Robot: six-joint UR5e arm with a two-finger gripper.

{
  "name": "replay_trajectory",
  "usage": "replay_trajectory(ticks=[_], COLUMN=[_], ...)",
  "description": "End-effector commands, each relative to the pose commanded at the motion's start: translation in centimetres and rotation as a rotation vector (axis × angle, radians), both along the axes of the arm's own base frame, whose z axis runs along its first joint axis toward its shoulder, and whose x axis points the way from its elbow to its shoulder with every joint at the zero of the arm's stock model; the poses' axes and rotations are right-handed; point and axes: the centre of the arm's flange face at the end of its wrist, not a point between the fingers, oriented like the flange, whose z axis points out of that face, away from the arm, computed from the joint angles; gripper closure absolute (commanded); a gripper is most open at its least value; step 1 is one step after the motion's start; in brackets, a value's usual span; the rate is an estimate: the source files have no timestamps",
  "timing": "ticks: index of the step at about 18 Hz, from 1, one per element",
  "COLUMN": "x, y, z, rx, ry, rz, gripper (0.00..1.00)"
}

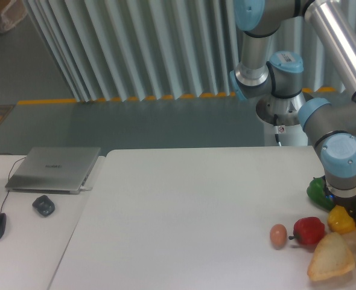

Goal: Place the yellow pepper in a basket
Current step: 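Close the gripper around the yellow pepper, then lift the yellow pepper and carry it away from the table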

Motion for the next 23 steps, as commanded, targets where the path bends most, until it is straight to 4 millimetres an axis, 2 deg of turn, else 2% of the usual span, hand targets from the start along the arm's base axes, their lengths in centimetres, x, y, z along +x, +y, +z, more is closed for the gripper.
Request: replay_trajectory(ticks=[3, 4, 5, 7, 8, 10, 13, 15, 16, 19, 21, 23], x=[0.0, -0.1, -0.1, -0.1, -0.2, -0.2, -0.3, -0.2, 0.1, -0.3, -1.3, -2.5], y=[0.0, 0.0, 0.0, 0.0, -0.1, -0.1, 0.1, 0.0, -0.1, -0.9, -2.1, -3.6], z=[-0.3, -0.4, -0.4, -0.2, 0.0, 0.3, 1.8, 2.8, 4.2, 6.3, 8.5, 9.7], rx=[-0.012, -0.016, -0.017, -0.017, -0.015, -0.008, 0.036, 0.067, 0.112, 0.221, 0.333, 0.382], ry=[0.001, 0.002, 0.003, 0.007, 0.009, 0.015, 0.056, 0.052, 0.045, 0.010, -0.004, -0.009], rz=[-0.013, -0.015, -0.015, -0.016, -0.015, -0.015, -0.007, 0.003, 0.013, 0.064, 0.128, 0.163], gripper=[0.00, 0.09, 0.13, 0.42, 0.50, 0.51, 0.59, 0.60, 0.60, 0.60, 0.60, 0.60])
